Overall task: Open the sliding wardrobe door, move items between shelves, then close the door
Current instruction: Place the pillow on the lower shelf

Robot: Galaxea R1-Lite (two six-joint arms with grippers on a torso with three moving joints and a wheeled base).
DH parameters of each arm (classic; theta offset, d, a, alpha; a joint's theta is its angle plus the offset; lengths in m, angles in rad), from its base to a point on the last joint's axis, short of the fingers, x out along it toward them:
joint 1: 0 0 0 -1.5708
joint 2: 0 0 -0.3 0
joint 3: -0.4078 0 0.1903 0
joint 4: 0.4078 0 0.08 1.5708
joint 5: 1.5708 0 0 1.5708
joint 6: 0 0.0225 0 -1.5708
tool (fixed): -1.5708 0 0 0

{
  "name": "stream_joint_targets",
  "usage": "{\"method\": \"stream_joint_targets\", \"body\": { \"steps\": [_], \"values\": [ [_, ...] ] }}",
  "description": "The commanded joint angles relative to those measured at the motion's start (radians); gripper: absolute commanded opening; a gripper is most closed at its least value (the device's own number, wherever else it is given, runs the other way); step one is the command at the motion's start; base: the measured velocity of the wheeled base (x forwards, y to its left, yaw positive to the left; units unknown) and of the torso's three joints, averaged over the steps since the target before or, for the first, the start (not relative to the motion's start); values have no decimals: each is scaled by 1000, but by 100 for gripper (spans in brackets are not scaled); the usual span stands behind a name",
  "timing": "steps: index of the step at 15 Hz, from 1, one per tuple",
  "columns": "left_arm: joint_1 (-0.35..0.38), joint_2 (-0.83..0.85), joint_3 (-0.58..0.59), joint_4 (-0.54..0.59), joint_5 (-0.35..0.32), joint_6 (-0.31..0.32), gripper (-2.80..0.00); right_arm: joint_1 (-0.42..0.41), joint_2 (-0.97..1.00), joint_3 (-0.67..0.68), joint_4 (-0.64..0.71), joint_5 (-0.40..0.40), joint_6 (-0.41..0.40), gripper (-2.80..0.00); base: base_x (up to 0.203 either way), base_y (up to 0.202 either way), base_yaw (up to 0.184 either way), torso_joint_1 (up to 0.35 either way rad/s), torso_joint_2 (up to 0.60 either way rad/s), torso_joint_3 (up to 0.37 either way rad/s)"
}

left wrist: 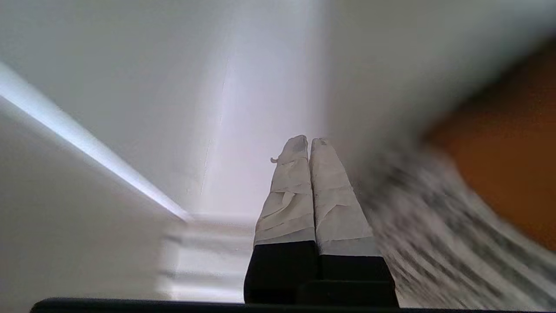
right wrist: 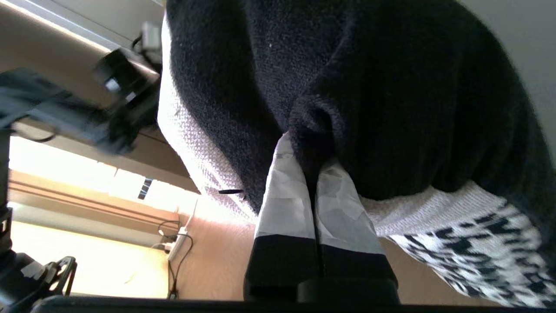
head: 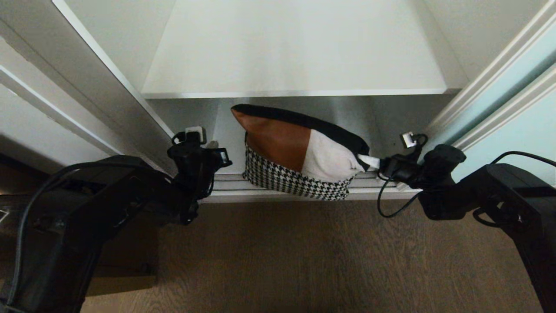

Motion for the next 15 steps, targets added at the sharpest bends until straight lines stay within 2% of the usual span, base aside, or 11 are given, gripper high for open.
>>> {"method": "stream_joint_targets", "body": {
  "steps": [1,2,4,5,8,12,15],
  "values": [
    [-34,-130,195,-14,-64,-7,-280,8,7,-4,-7,-15,4,-280,0,0,0,0,0,0],
    [-61,-189,278,-15,-108,-17,-280,10,6,-2,-7,-18,4,-280,0,0,0,0,0,0],
    [-127,-275,335,44,-171,-83,-280,10,1,5,-8,-18,4,-280,0,0,0,0,0,0],
    [-135,-289,318,123,-209,-110,0,10,0,7,-8,-18,4,-280,0,0,0,0,0,0],
    [-155,-287,268,188,-429,-203,0,10,-5,12,-13,-18,4,-280,0,0,0,0,0,0],
    [-197,-174,127,265,-467,-239,0,10,-9,18,-16,-19,4,-280,0,0,0,0,0,0],
    [-216,-93,-5,320,-462,-244,0,10,-13,25,-16,-19,2,-280,0,0,0,0,0,0]
  ]
}}
